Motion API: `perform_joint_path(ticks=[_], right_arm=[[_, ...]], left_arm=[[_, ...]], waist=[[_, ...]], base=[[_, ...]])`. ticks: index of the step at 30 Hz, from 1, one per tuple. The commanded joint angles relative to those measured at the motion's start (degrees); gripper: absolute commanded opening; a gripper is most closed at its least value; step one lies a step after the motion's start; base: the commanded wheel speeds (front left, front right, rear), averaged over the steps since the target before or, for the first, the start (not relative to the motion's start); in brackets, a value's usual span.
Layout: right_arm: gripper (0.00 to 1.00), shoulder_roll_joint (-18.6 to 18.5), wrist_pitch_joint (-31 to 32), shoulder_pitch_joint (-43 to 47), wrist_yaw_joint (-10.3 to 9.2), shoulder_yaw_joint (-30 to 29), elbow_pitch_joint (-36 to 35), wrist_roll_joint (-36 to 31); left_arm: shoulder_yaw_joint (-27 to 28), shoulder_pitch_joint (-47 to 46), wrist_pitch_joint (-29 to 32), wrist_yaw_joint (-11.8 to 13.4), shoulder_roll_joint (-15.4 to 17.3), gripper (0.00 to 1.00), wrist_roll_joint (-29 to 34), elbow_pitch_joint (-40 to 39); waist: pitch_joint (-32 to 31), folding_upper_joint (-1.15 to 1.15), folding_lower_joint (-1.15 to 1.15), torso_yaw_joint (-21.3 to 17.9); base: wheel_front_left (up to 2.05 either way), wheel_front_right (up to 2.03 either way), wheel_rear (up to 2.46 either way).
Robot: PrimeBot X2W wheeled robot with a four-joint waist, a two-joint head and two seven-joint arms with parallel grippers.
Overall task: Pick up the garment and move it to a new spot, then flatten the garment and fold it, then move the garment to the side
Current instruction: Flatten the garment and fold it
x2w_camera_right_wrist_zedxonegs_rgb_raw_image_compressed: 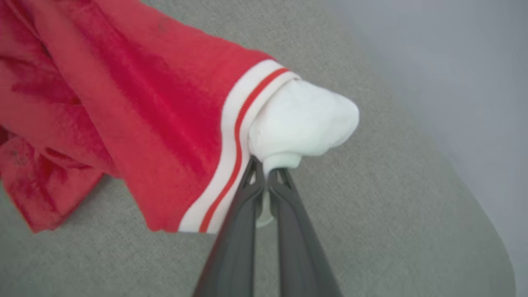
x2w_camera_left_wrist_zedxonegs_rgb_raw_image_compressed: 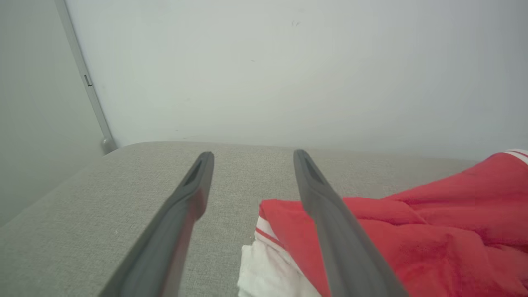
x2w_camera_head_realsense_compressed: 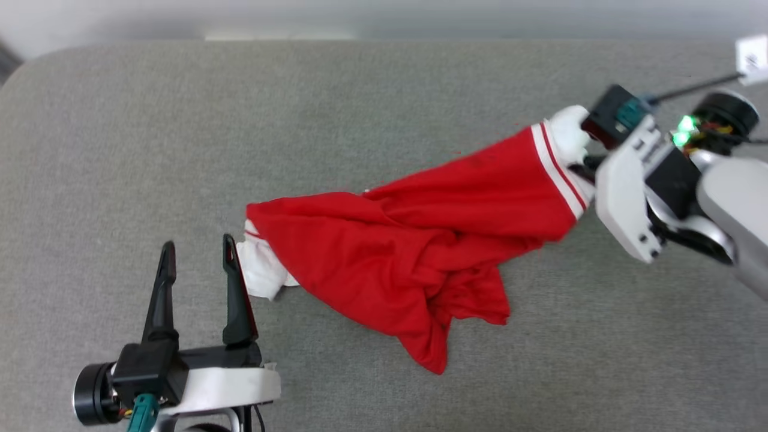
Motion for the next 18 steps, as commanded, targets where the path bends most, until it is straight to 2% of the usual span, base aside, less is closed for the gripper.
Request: perform_joint_path(ticks=[1, 6, 11, 13, 18], right_arm=[[0.0, -1.4, -0.8, 2.0, -0.04, 0.2, -1.4, 1.1], [0.0, -9.7, -3.5, 8.8, -0.04, -1.7, -7.9, 3.7], [0.0, -14.6, -3.9, 19.1, -0.04, -4.7, -10.1, 7.1], [0.0, -14.8, -4.2, 23.5, -0.04, -5.8, -9.2, 8.6], [0.0, -11.9, -4.5, 32.1, -0.04, -8.2, -3.7, 9.9]], left_arm=[[0.2, 0.9, -0.2, 0.0, -0.1, 1.0, 0.3, -0.1], [1.1, 3.3, -0.2, -0.2, -0.1, 1.0, 0.8, -0.5], [1.5, 4.6, -0.2, -0.5, -0.1, 1.0, 1.0, -0.7], [1.6, 4.9, -0.2, -0.5, -0.1, 1.0, 1.2, -0.6], [1.4, 4.6, -0.2, -0.8, -0.1, 1.0, 1.5, 0.0]], waist=[[-2.1, 0.0, 0.0, -1.6], [-4.4, 0.0, 0.0, -3.2], [-5.1, 0.0, 0.0, -4.1], [-5.0, 0.0, 0.0, -4.3], [-4.4, 0.0, 0.0, -4.4]], base=[[0.0, 0.0, 0.0], [0.0, 0.0, 0.0], [0.0, 0.0, 0.0], [0.0, 0.0, 0.0], [0.0, 0.0, 0.0]])
